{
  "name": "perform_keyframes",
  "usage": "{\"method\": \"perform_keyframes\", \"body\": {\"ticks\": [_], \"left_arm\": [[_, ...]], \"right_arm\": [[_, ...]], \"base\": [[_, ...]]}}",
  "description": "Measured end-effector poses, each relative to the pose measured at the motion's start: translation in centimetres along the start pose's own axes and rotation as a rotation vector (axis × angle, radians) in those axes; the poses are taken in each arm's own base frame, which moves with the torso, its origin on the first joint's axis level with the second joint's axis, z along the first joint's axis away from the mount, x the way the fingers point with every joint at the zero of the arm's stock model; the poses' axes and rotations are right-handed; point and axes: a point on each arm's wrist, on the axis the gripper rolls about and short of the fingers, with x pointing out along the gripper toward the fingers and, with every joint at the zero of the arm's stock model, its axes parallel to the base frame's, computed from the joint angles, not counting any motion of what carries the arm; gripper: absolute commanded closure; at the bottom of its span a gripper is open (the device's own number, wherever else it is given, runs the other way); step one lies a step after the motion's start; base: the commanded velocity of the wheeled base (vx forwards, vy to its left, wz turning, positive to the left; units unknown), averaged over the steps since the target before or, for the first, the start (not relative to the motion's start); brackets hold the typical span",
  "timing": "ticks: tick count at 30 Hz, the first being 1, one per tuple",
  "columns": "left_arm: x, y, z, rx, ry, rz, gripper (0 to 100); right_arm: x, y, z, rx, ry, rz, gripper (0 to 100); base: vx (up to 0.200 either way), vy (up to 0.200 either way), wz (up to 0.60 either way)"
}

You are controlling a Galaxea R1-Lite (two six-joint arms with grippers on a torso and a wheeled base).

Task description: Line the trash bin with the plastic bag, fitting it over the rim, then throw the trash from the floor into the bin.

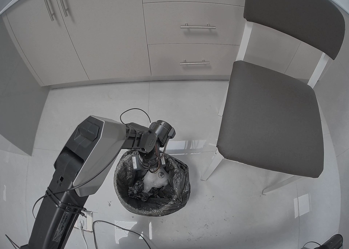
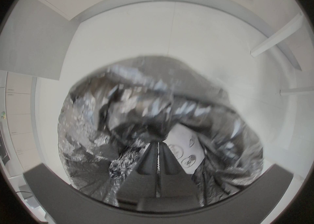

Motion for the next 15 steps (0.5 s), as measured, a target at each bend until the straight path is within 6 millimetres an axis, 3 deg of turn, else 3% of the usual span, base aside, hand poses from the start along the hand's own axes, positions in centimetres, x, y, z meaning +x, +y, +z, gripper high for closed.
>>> {"method": "perform_keyframes", "body": {"ticks": [7, 15], "left_arm": [[-0.1, -0.9, 0.8, 0.025, -0.093, -0.060, 100], [1.3, -1.5, -0.2, 0.061, -0.090, -0.063, 100]], "right_arm": [[-0.1, 0.0, 0.3, 0.002, -0.009, 0.000, 0], [-0.1, 0.0, 0.6, 0.003, -0.021, 0.004, 0]], "base": [[0.000, 0.000, 0.00], [0.000, 0.000, 0.00]]}}
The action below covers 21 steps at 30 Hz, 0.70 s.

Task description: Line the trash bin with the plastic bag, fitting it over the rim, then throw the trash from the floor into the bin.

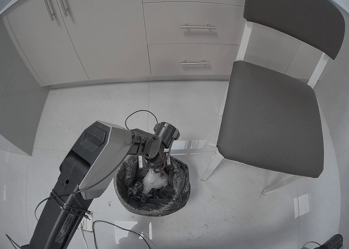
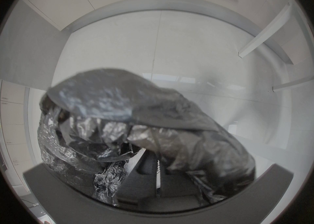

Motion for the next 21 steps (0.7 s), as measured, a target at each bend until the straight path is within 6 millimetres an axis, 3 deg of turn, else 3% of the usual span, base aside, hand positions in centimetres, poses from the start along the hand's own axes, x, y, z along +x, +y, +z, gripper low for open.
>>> {"method": "perform_keyframes", "body": {"ticks": [21], "left_arm": [[4.5, 0.4, -3.2, 0.020, 0.076, 0.054, 100]], "right_arm": [[0.0, 0.0, -0.1, 0.003, 0.005, 0.012, 0]], "base": [[0.000, 0.000, 0.00]]}}
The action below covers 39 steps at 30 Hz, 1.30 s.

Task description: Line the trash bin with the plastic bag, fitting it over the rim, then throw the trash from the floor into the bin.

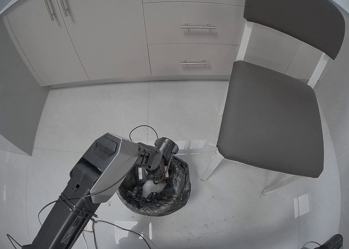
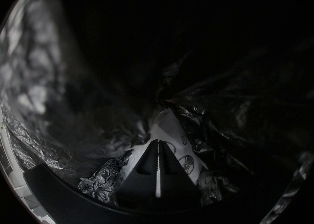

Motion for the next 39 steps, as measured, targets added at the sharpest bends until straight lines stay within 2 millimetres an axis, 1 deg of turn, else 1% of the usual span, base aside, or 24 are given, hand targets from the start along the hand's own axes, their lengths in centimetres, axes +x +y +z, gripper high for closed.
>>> {"method": "perform_keyframes", "body": {"ticks": [10, 13, 17, 20, 23, 26, 33, 39], "left_arm": [[1.4, 0.2, -1.0, 0.011, 0.028, 0.021, 100], [1.4, 0.2, -1.1, 0.017, 0.037, 0.028, 100], [0.8, 0.3, -1.0, 0.023, 0.051, 0.037, 100], [-0.5, 0.5, -1.1, 0.050, 0.098, 0.067, 100], [-2.6, 0.9, -1.1, 0.083, 0.162, 0.108, 100], [-5.3, 0.9, -0.6, 0.093, 0.182, 0.120, 100], [-12.7, 1.6, 0.9, 0.071, 0.185, 0.122, 100], [-19.1, 2.9, 2.1, 0.051, 0.158, 0.098, 100]], "right_arm": [[0.0, 0.0, -0.1, 0.001, 0.002, -0.001, 0], [0.0, 0.0, -0.1, 0.001, 0.002, 0.003, 0], [0.0, 0.0, -0.1, 0.003, 0.003, 0.014, 0], [0.0, 0.0, -0.1, 0.003, 0.005, 0.017, 0], [0.0, 0.0, -0.1, 0.003, 0.005, 0.020, 0], [0.0, 0.0, -0.1, 0.003, 0.004, 0.020, 0], [0.0, 0.1, -0.1, 0.004, 0.004, 0.021, 0], [0.0, 0.0, -0.1, 0.007, 0.005, 0.020, 0]], "base": [[0.000, 0.000, 0.00], [0.000, 0.000, 0.00], [0.000, 0.000, 0.00], [0.000, 0.000, 0.00], [0.000, 0.000, 0.00], [0.000, 0.000, 0.00], [0.000, 0.000, 0.00], [0.000, 0.000, 0.00]]}}
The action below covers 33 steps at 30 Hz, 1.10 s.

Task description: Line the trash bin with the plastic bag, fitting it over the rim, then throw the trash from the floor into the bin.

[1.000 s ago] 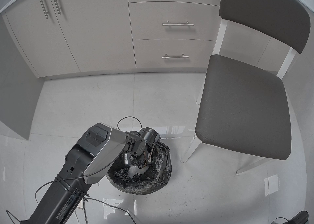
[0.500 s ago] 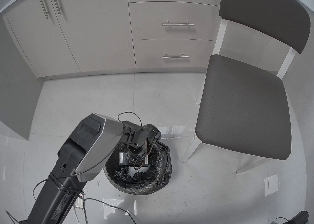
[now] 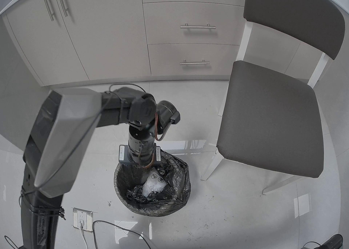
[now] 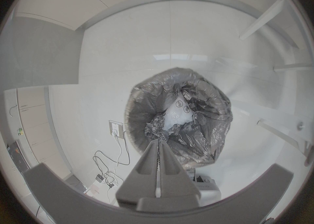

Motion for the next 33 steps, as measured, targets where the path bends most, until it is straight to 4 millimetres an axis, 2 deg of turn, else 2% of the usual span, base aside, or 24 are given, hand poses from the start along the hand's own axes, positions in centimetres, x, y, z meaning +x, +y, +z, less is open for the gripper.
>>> {"method": "perform_keyframes", "body": {"ticks": [8, 12, 13, 15, 17, 19, 20, 22, 24, 25, 27, 33], "left_arm": [[-8.3, 4.1, -1.2, -0.003, -0.016, -0.016, 100], [-13.5, 6.9, -3.5, 0.042, -0.011, -0.019, 100], [-14.0, 7.2, -3.8, 0.050, -0.009, -0.016, 100], [-16.3, 8.9, -5.1, 0.083, 0.003, -0.008, 100], [-19.5, 11.7, -6.8, 0.101, -0.016, -0.024, 100], [-21.0, 13.2, -7.4, 0.095, -0.047, -0.049, 100], [-22.8, 15.4, -8.2, 0.077, -0.094, -0.082, 100], [-23.9, 17.0, -8.7, 0.062, -0.129, -0.103, 100], [-25.8, 19.7, -10.0, 0.036, -0.192, -0.140, 100], [-27.0, 21.5, -11.0, 0.018, -0.239, -0.165, 100], [-28.5, 23.8, -12.6, -0.004, -0.300, -0.196, 100], [-32.6, 31.5, -20.1, -0.115, -0.565, -0.321, 100]], "right_arm": [[0.0, 0.0, 0.0, 0.027, 0.000, -0.005, 0], [0.0, 0.0, 0.0, 0.038, 0.000, -0.009, 0], [0.0, 0.0, 0.0, 0.039, 0.000, -0.009, 0], [0.0, 0.0, 0.0, 0.041, 0.002, -0.011, 0], [0.0, 0.0, 0.0, 0.045, 0.001, -0.018, 0], [0.0, -0.1, 0.0, 0.046, 0.001, -0.026, 0], [0.0, -0.1, -0.1, 0.046, 0.004, -0.034, 0], [0.0, -0.1, -0.1, 0.046, 0.006, -0.039, 0], [0.1, -0.1, -0.3, 0.046, 0.013, -0.046, 0], [0.1, -0.1, -0.5, 0.044, 0.018, -0.050, 0], [0.2, -0.1, -0.9, 0.042, 0.030, -0.053, 0], [0.6, -0.1, -2.8, 0.033, 0.077, -0.058, 0]], "base": [[0.000, 0.000, 0.00], [0.000, 0.000, 0.00], [0.000, 0.000, 0.00], [0.000, 0.000, 0.00], [0.000, 0.000, 0.00], [0.000, 0.000, 0.00], [0.000, 0.000, 0.00], [0.000, 0.000, 0.00], [0.000, 0.000, 0.00], [0.000, 0.000, 0.00], [0.000, 0.000, 0.00], [0.000, 0.000, 0.00]]}}
